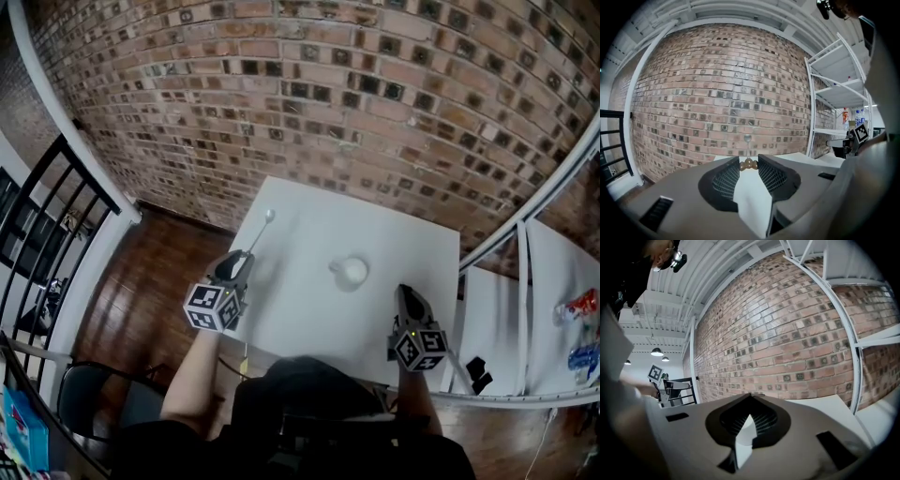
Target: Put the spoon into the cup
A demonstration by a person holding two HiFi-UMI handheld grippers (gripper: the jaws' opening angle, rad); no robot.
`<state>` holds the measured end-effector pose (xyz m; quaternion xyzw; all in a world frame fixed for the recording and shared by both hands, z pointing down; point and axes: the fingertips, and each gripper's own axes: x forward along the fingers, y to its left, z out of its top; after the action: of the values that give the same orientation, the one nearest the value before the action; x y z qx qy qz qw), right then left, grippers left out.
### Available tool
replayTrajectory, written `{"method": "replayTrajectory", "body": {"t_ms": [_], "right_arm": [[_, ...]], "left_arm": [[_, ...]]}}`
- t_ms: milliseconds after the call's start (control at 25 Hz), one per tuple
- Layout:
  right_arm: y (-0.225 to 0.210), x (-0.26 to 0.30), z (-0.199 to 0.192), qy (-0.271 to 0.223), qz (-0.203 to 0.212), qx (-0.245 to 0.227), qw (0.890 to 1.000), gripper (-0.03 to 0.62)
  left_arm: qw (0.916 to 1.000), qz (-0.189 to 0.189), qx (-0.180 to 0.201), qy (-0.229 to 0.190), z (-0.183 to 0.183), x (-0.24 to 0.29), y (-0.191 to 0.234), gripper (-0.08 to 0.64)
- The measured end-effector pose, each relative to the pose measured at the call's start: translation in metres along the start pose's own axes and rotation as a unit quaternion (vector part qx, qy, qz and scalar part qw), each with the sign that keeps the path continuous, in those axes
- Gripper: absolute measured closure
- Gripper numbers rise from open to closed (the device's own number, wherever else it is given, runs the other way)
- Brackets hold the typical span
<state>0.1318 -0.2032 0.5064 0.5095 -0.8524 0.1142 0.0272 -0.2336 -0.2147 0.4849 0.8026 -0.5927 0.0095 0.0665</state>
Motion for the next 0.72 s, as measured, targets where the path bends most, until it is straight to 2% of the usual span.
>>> {"method": "replayTrajectory", "body": {"t_ms": [240,400,720], "right_arm": [[0.002,-0.009,-0.006,0.003,-0.003,0.007,1.0,0.588],[-0.006,-0.018,-0.01,0.002,-0.018,0.014,1.0,0.588],[-0.029,-0.048,-0.007,-0.008,-0.057,0.02,0.998,0.588]], "left_arm": [[0.9995,-0.031,-0.001,0.005,-0.008,0.01,-0.028,0.439],[0.9977,-0.067,0.005,0.015,-0.017,0.025,-0.057,0.439],[0.9843,-0.164,0.036,0.056,-0.044,0.052,-0.133,0.439]]}}
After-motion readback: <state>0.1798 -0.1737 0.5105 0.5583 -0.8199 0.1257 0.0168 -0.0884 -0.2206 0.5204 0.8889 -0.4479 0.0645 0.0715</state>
